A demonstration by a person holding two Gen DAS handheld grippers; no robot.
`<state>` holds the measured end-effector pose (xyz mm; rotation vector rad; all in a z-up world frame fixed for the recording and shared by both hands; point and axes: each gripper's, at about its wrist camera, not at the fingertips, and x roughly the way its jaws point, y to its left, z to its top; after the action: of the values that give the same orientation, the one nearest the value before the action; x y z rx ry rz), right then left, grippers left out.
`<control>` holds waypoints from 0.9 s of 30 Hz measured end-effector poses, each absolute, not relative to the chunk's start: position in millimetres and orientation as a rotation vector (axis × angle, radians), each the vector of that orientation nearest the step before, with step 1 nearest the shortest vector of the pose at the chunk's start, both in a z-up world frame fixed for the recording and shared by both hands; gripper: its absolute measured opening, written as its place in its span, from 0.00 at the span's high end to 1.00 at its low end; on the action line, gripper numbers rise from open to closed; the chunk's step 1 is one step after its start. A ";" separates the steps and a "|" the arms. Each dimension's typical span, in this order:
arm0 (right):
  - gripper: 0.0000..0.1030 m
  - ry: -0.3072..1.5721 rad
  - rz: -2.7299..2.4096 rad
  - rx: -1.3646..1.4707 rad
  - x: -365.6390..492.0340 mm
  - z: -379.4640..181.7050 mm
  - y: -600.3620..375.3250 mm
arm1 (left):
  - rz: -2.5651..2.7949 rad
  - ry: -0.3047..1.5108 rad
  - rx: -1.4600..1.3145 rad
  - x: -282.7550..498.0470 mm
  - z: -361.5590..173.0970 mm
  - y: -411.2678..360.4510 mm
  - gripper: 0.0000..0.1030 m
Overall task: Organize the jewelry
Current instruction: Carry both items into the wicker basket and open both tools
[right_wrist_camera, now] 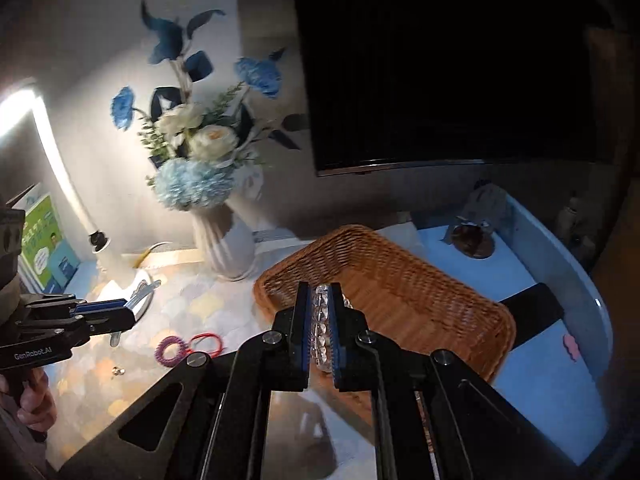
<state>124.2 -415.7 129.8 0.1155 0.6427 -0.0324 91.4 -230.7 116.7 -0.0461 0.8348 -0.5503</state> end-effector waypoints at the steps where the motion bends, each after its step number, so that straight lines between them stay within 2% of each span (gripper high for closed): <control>1: 0.91 0.646 -0.063 0.114 130.5 126.1 -427.3 | -0.557 0.851 -0.027 102.8 117.7 -245.9 0.89; 8: 0.91 0.761 -0.028 0.251 184.1 65.0 -475.7 | -0.545 0.969 0.023 176.7 97.8 -332.6 0.89; 15: 0.89 0.850 -0.073 0.376 196.1 20.0 -509.5 | -0.538 1.043 0.030 223.5 63.3 -392.5 0.89; 19: 0.87 0.785 -0.049 0.523 181.4 17.5 -540.1 | -0.523 1.066 0.066 240.3 42.5 -422.6 0.89; 21: 0.82 0.745 -0.046 0.548 173.9 17.9 -546.9 | -0.519 1.085 0.068 246.9 32.6 -429.7 0.84; 23: 0.75 0.724 -0.061 0.542 170.2 17.5 -548.5 | -0.516 1.101 0.064 250.1 26.0 -431.3 0.73; 27: 0.74 0.691 -0.049 0.528 165.4 19.8 -546.7 | -0.510 1.093 0.049 247.5 29.7 -422.4 0.69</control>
<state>165.4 -546.7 19.8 0.5283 0.6906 -0.0488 247.5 -422.4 29.7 0.0486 1.0934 -0.5104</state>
